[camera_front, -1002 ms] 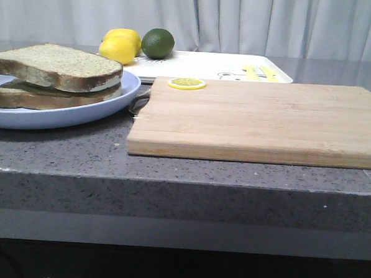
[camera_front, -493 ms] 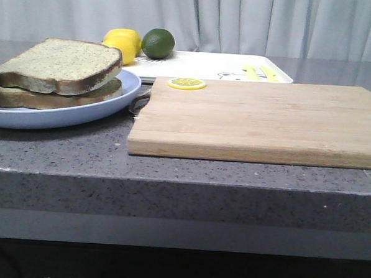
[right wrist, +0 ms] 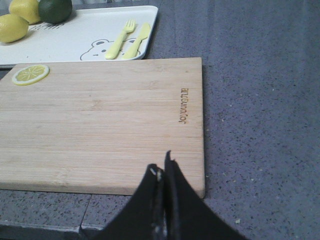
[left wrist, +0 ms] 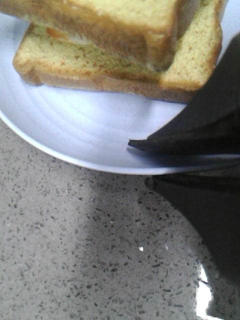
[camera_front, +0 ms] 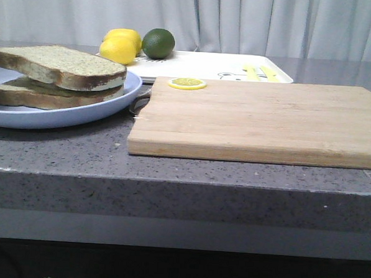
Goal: Place bread and move sandwich to tray
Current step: 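Grasp the rim of the blue plate with the left gripper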
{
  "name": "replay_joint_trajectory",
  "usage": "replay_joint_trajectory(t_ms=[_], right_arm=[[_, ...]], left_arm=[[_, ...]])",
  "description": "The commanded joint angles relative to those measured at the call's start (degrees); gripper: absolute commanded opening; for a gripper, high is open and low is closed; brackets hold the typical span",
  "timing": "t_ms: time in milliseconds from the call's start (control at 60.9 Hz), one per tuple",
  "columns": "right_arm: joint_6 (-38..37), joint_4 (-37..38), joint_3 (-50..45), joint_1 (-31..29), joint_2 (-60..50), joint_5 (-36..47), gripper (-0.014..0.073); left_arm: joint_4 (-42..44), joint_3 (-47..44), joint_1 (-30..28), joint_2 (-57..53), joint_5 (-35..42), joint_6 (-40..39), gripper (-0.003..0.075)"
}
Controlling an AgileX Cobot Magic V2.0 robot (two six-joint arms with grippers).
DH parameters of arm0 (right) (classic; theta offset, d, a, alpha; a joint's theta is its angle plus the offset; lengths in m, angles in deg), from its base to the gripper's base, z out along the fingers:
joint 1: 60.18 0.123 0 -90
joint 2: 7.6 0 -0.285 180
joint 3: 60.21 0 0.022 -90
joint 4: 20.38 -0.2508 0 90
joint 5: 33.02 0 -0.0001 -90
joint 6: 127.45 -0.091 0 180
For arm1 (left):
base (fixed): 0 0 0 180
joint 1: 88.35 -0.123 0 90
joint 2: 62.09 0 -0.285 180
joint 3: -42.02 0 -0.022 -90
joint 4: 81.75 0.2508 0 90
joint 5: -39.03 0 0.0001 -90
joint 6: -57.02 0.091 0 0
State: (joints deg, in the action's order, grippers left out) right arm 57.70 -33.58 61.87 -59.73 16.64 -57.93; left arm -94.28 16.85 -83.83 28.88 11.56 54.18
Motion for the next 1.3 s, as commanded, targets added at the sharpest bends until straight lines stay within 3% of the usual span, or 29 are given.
replay_joint_trajectory(t_ms=[0, 378, 493, 854, 1281], right_arm=[[0.3, -0.5, 1.6, -0.3, 0.4, 4.3, -0.0059], [0.3, -0.5, 1.4, -0.3, 0.4, 4.2, -0.0059], [0.3, -0.5, 1.4, -0.3, 0.4, 4.2, -0.0059], [0.3, -0.5, 1.4, -0.3, 0.4, 4.2, -0.0059], [0.3, -0.5, 1.4, -0.3, 0.4, 4.1, -0.0059]], left_arm=[[1.4, 1.3, 0.2, -1.2, 0.1, 1.3, -0.002], [-0.8, 1.3, -0.3, -3.5, -2.1, 1.5, -0.002], [-5.4, 1.4, -2.1, -4.1, -2.8, 5.0, -0.002], [-32.6, 1.4, -12.2, -4.2, -9.6, 26.5, -0.002], [-42.6, 1.4, -15.3, -4.2, -13.5, 33.1, -0.002]])
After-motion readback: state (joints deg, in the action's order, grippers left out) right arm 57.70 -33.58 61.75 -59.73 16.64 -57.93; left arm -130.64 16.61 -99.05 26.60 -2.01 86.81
